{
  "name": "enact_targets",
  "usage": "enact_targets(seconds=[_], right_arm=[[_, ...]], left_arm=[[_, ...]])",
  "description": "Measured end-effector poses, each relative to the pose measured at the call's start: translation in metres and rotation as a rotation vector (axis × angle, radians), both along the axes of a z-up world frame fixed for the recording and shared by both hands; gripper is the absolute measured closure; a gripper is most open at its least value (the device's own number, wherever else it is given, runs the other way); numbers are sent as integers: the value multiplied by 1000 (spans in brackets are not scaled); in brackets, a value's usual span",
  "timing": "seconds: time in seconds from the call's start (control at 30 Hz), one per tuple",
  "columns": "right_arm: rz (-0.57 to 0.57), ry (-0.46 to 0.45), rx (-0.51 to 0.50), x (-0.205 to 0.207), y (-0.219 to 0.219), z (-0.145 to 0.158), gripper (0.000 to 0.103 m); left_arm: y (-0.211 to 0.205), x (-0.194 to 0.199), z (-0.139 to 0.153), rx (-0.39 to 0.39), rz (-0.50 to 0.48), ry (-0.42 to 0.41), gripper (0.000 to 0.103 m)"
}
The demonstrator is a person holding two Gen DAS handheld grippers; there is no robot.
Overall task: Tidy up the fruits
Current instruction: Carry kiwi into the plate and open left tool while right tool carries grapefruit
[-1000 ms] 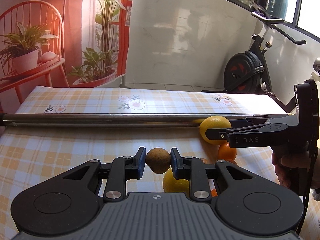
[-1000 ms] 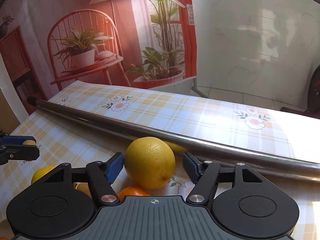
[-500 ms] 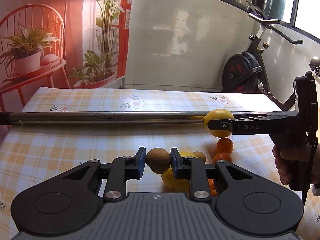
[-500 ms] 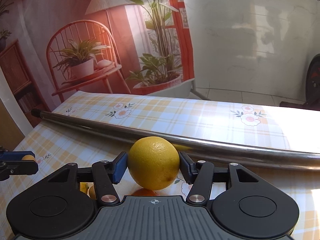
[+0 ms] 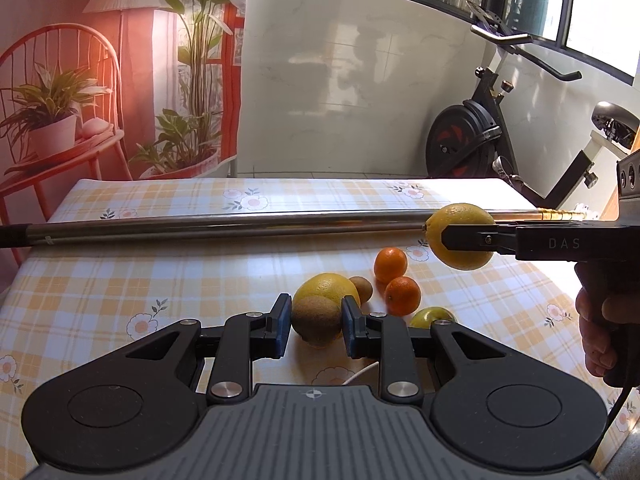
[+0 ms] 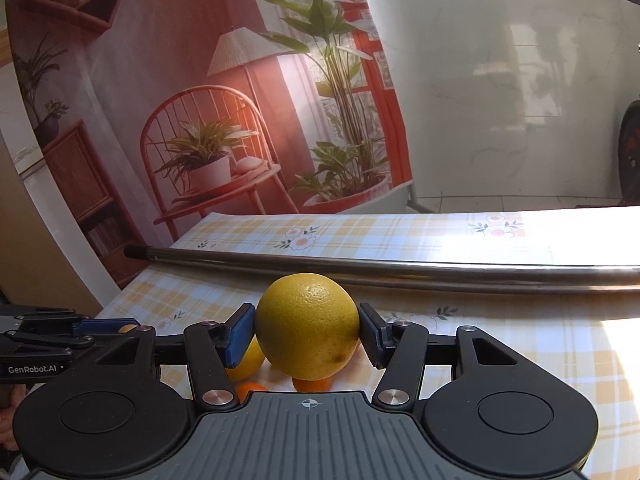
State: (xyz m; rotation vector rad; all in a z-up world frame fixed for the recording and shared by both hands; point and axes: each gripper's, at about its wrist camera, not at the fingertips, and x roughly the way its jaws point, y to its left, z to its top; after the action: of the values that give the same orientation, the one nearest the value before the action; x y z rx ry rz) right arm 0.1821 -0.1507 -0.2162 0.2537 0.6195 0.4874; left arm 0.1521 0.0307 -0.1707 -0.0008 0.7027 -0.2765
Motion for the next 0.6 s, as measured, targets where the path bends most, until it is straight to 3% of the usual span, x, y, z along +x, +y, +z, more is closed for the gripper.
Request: enact_targets(seconds=[0.6], right_arm=[[-44, 39, 14, -84, -15, -8, 51]], left_arm=[[-9, -40, -14, -8, -51, 45, 75]])
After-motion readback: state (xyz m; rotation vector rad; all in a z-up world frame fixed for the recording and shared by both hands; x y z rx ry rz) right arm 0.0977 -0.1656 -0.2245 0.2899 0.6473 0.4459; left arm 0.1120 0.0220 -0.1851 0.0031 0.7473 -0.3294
